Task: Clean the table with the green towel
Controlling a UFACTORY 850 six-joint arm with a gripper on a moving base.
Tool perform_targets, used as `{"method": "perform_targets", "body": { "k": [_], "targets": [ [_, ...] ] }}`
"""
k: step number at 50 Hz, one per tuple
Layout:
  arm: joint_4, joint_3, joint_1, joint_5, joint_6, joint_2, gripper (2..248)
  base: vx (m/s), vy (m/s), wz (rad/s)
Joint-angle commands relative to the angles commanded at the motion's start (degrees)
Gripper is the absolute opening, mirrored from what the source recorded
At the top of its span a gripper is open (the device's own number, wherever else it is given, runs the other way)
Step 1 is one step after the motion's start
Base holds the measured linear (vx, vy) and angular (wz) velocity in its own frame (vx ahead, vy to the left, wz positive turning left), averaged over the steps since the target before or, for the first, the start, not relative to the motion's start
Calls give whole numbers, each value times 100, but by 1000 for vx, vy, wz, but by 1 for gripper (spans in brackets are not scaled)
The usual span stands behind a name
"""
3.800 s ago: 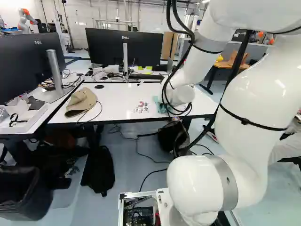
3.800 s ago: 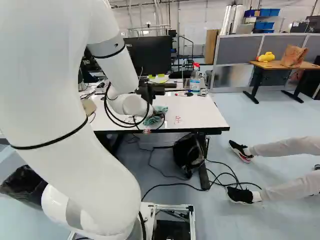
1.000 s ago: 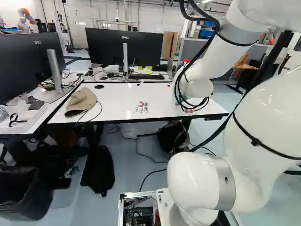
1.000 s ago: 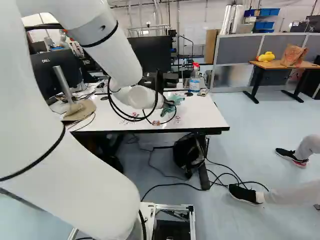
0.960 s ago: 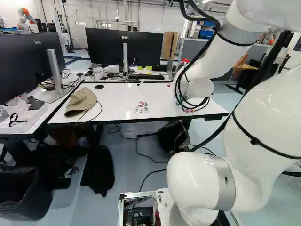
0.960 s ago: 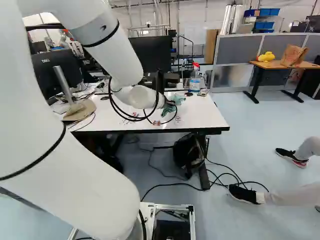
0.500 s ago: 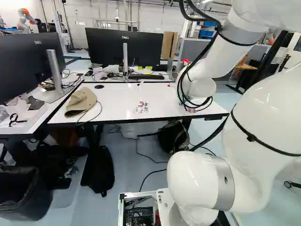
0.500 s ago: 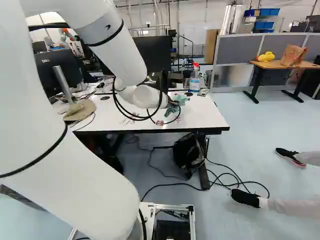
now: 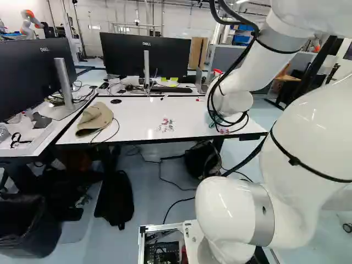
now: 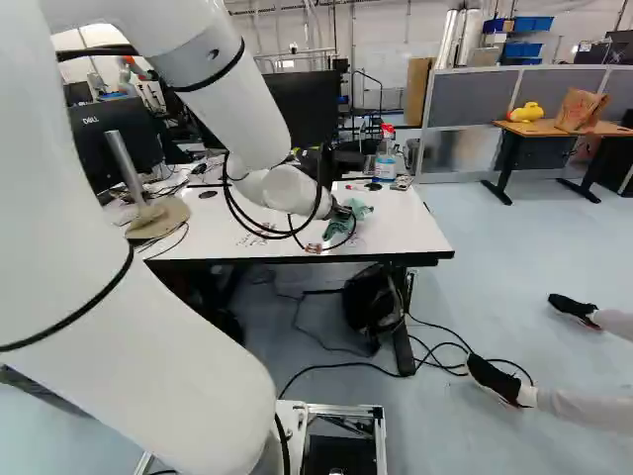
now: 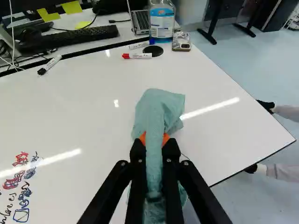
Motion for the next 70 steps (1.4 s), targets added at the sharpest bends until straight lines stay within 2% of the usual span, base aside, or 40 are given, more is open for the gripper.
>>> {"method": "perform_targets", "body": {
  "k": [70],
  "targets": [
    [0, 0, 0, -1461, 0, 0, 42, 0, 0, 0]
  ]
}}
